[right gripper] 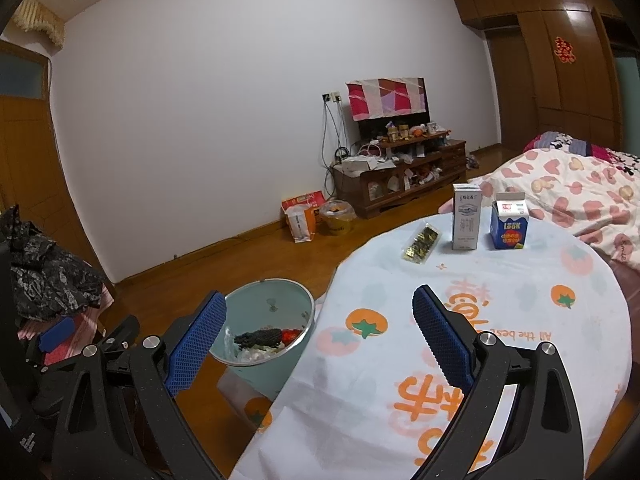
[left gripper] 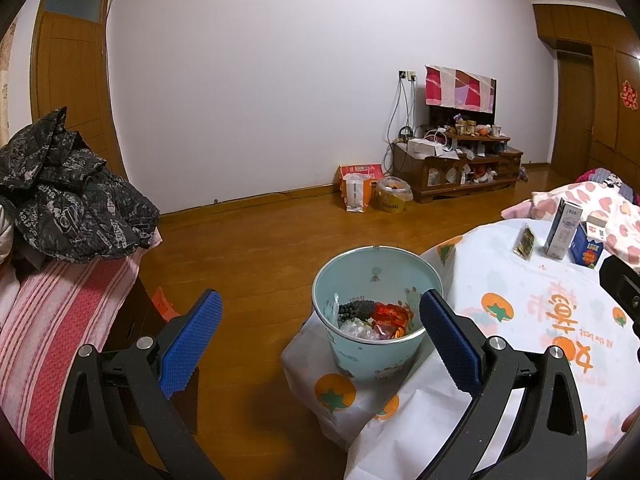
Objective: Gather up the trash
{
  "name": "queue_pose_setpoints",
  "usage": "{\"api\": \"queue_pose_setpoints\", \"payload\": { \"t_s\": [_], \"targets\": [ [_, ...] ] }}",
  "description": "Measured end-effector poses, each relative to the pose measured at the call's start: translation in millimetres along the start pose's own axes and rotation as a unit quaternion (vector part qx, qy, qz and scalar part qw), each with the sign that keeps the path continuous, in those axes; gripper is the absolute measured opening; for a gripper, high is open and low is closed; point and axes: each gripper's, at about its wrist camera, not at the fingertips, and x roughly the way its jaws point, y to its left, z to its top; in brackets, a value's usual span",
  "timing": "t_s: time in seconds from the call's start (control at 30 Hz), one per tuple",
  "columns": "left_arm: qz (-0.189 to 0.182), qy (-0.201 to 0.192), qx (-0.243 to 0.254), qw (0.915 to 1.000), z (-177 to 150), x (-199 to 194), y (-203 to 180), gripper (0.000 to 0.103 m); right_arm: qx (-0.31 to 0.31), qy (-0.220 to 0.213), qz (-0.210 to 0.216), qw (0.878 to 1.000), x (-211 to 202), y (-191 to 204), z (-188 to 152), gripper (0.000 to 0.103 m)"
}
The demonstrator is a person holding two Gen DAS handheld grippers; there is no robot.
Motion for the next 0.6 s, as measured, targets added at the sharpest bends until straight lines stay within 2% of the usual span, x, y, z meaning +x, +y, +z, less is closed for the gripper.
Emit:
{"api": "queue_pose_setpoints", "payload": {
  "t_s": [0.1, 0.23, 0.37, 0.47, 0.6],
  "targets": [
    [-0.01, 0.011, 0.006, 0.9999, -3, 7, -4, 0.097, 0.009, 0.014, -0.016, 1.0, 10, -15, 1, 0.093],
    [-0.009, 0.032, 0.01, 0.9994, -12, 26, -7, 0.097, 0.022, 0.046, -0.101, 0.994, 41, -68, 0, 0.093],
    [-0.004, 0.07, 0.016, 0.9974, -23, 54, -14, 0.097, 0.029, 0.091, -0.198, 0.976, 85, -143, -4, 0.093],
    [-0.006, 0.089, 0.018, 0.9958, -28, 70, -21, 0.097, 0.044, 0.119, -0.251, 0.96, 114, -198, -9, 0.093],
    [-0.011, 0.098, 0.031, 0.9946, -30, 86, -33, 0.097, 0.076, 0.156, -0.283, 0.943, 145, -254, -15, 0.093]
  ]
}}
